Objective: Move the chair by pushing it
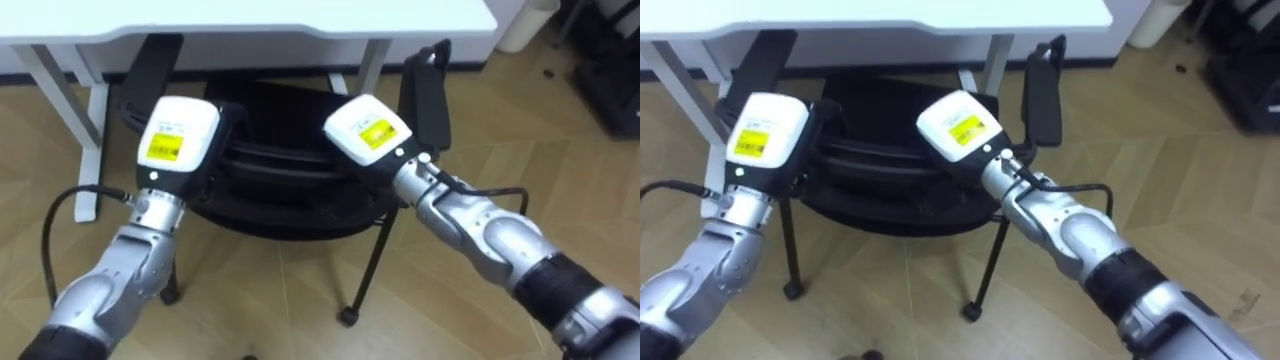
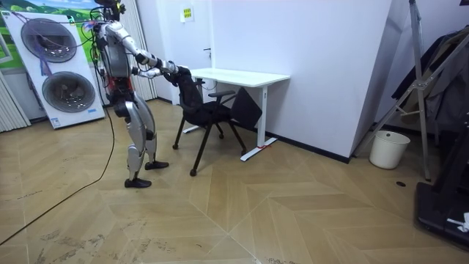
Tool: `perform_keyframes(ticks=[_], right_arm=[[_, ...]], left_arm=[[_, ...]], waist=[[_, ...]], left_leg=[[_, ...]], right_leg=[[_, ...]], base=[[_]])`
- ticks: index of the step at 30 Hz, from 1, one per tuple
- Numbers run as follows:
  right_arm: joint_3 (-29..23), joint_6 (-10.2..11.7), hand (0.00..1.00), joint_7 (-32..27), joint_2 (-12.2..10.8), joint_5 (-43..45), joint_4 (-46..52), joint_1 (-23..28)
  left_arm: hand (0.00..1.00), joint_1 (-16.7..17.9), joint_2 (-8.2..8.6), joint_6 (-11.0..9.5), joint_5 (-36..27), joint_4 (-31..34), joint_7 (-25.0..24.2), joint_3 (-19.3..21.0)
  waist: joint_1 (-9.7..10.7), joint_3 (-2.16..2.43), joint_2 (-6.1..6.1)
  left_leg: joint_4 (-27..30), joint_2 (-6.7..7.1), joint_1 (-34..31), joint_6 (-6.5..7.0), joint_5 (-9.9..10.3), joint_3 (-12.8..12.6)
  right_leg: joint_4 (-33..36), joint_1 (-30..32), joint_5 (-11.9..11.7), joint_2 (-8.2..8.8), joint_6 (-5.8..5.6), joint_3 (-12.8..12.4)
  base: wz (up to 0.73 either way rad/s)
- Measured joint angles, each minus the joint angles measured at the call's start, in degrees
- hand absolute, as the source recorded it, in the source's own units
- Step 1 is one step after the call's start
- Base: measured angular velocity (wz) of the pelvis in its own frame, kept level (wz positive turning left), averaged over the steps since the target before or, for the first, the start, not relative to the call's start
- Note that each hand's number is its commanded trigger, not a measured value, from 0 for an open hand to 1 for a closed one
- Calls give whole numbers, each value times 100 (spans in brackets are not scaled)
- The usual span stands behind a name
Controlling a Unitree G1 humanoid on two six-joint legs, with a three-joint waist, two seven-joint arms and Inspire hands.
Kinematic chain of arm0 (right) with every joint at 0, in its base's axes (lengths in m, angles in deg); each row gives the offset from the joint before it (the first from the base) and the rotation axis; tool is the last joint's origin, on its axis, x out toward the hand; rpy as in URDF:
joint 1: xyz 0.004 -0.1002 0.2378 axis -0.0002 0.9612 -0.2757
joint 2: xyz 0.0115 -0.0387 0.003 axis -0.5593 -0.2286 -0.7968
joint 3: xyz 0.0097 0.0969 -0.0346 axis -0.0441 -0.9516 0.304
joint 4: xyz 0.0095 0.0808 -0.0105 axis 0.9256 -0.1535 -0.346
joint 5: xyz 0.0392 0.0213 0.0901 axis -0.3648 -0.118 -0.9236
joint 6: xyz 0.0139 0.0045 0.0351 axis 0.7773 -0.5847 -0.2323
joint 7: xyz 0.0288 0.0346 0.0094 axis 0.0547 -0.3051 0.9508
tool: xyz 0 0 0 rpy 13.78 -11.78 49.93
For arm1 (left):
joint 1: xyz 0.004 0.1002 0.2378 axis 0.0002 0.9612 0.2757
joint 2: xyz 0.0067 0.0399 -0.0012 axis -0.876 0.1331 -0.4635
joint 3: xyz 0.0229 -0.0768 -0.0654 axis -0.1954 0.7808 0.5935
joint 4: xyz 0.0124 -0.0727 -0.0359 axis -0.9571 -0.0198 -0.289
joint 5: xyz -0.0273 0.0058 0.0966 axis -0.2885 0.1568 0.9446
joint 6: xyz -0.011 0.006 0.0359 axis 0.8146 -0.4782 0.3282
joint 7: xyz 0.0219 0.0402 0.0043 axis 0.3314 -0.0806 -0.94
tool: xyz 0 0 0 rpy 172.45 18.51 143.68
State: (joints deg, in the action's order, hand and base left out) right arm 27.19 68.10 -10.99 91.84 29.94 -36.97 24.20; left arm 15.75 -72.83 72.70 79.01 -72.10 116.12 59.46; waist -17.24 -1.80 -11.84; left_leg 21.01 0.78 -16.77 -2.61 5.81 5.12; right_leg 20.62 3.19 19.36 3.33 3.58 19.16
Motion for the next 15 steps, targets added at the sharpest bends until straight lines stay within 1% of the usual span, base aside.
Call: perform_keyframes(ticks=[1, 4, 5, 7, 8, 9, 10, 11, 13, 14, 15], right_arm=[[-30, 14, 0, 51, 64, -95, 123, 0], [-49, 29, 0, 62, 297, -332, 738, -30], [-60, 42, 0, 61, 333, -337, 856, -77], [13, 302, 0, 146, 550, -338, 1188, -352], [13, 330, 0, 146, 577, -336, 1273, -420], [11, 401, 0, 146, 709, -320, 1519, -608], [-29, 450, 0, 53, 877, -344, 1821, -927], [-100, 467, 0, -29, 961, -359, 1938, -1107], [-588, 472, 0, -481, 1342, -422, 2167, -1929], [-740, 468, 0, -591, 1419, -491, 2160, -2100], [-1046, 455, 0, -891, 1577, -615, 2129, -2400]], left_arm=[[0, 22, 18, -1, -74, 85, -111, 55], [0, 25, -26, -28, -199, 104, -252, 67], [0, 25, -32, -30, -201, 109, -282, 79], [0, -46, -85, -38, -340, 135, -459, 120], [0, -48, -115, -34, -391, 153, -496, 131], [0, -52, -205, -34, -459, 197, -589, 196], [0, -52, -328, -31, -530, 266, -678, 283], [0, -52, -387, -16, -539, 323, -774, 342], [0, -55, -679, 59, -529, 648, -1176, 494], [0, -62, -777, 60, -554, 805, -1245, 522], [0, -103, -1092, 65, -548, 1040, -1440, 527]], waist=[[9, 1, -1], [22, 3, -3], [26, 3, -3], [100, 9, -40], [146, 8, -50], [220, 12, -97], [321, 6, -136], [344, 11, -154], [469, 11, -181], [469, 10, -180], [442, 6, -174]], left_leg=[[1, -2, 8, 0, 0, -9], [-37, 1, 80, -1, 0, -6], [-46, 0, 91, -1, 0, -3], [-91, -8, 118, -12, -25, 23], [-96, -3, 126, -12, -32, 37], [-139, 4, 153, -15, -57, 47], [-143, -1, 147, -24, -66, 66], [-141, -8, 145, -27, -68, 71], [-141, -31, 159, -38, -74, 160], [-141, -38, 169, -38, -74, 173], [-153, -37, 208, -37, -74, 208]], right_leg=[[-6, -13, 0, -4, 0, -1], [-40, -120, -8, -18, 0, -8], [-52, -133, -10, -23, -1, -9], [-133, -192, -39, -52, 5, 29], [-155, -219, -43, -54, 4, 68], [-175, -231, -47, -52, 5, 83], [-201, -251, -57, -63, 18, 127], [-221, -259, -66, -78, 21, 129], [-570, -452, -223, -197, 25, 204], [-648, -517, -275, -229, 22, 214], [-833, -622, -365, -273, 11, 248]], base=[[0], [0], [5], [10], [15], [14], [8], [10], [14], [16], [13]])
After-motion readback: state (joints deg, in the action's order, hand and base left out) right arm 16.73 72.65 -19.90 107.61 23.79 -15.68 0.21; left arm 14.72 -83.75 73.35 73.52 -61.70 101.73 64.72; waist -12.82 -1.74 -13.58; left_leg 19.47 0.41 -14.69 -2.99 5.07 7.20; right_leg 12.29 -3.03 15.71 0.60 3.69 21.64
